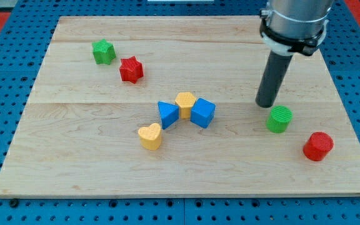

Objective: Separate the yellow hexagon from the group of blocks

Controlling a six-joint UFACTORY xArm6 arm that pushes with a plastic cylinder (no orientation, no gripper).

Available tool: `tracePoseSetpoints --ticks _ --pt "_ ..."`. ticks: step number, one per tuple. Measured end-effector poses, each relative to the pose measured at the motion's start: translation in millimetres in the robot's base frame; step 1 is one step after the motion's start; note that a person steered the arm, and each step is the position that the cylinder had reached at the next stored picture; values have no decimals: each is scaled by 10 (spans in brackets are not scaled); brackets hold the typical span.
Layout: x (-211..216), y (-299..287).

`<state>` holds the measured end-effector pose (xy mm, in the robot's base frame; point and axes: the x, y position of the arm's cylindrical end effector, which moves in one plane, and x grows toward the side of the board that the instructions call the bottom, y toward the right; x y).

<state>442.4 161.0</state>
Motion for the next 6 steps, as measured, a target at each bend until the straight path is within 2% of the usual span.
tracePoseSetpoints --ticks 2,4,6 --pt "537 124" --pt "342 124" --pt "674 116"
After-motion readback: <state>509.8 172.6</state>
